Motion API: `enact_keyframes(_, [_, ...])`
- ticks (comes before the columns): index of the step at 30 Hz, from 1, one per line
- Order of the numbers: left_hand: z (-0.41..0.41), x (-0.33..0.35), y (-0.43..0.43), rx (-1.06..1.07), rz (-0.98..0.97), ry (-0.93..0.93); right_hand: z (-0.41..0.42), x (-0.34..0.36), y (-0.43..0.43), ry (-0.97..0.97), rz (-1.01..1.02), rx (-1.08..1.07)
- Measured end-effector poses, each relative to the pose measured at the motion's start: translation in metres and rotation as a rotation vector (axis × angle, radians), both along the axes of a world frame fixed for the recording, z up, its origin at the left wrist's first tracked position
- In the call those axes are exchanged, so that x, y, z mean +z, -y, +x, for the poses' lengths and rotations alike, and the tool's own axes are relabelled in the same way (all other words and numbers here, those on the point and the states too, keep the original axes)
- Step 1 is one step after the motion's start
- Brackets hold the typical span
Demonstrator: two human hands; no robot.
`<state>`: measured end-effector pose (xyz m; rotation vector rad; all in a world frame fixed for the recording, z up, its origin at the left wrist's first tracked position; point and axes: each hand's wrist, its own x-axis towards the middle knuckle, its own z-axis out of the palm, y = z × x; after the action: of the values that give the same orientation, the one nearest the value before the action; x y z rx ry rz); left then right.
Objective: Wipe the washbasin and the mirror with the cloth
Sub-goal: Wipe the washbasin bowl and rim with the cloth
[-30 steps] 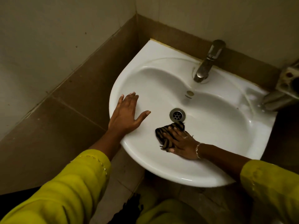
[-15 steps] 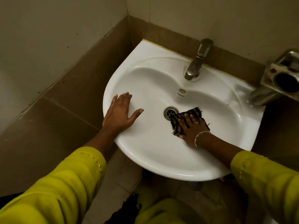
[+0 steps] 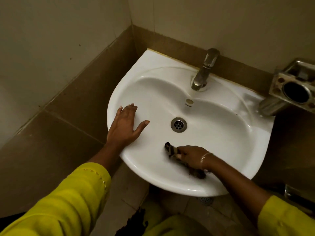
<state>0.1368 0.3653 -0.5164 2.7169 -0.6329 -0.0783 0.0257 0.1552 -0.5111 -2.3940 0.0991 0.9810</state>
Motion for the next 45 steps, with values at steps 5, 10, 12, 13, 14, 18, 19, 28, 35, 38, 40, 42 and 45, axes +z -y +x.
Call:
enact_keyframes(5, [0.001,-0.002,0.0,-0.003,0.001,-0.007,-0.002,-0.001,0.031,-0.362,1.087,-0.95])
enact_keyframes(10, [0.001,0.0,-0.001,-0.01,-0.012,-0.016,0.019,-0.002,0.007,-0.281,1.373,-0.942])
enact_keyframes(12, [0.001,0.001,-0.001,-0.012,-0.018,-0.021,0.043,0.008,-0.003,-0.135,1.307,-0.954])
enact_keyframes(13, [0.0,0.001,-0.001,-0.011,-0.023,-0.023,0.058,0.015,-0.007,-0.031,1.247,-0.966])
enact_keyframes(14, [0.0,0.0,-0.001,-0.01,-0.028,-0.023,0.074,0.022,-0.009,0.104,1.16,-0.958])
enact_keyframes(18, [0.0,0.0,-0.001,0.004,-0.041,-0.028,0.134,0.043,-0.011,0.79,0.437,-0.467])
enact_keyframes(19, [0.0,0.0,-0.001,0.008,-0.044,-0.029,0.146,0.04,-0.009,0.905,0.149,-0.241])
enact_keyframes(28, [0.001,-0.001,-0.001,0.032,-0.048,-0.028,0.154,-0.024,0.019,0.651,-1.02,0.834])
enact_keyframes(35, [0.0,-0.001,0.0,0.03,-0.059,-0.03,0.102,-0.039,0.036,0.516,-1.147,0.787])
enact_keyframes(38, [0.0,0.0,0.0,0.03,-0.057,-0.033,0.08,-0.045,0.055,0.503,-1.041,0.742])
enact_keyframes(40, [-0.001,0.0,0.0,0.029,-0.058,-0.032,0.067,-0.049,0.067,0.484,-0.912,0.652])
enact_keyframes(42, [-0.001,0.0,0.001,0.032,-0.058,-0.031,0.055,-0.055,0.072,0.455,-0.807,0.546])
enact_keyframes(45, [-0.001,0.0,0.001,0.028,-0.056,-0.026,0.047,-0.061,0.069,0.226,-0.667,0.343])
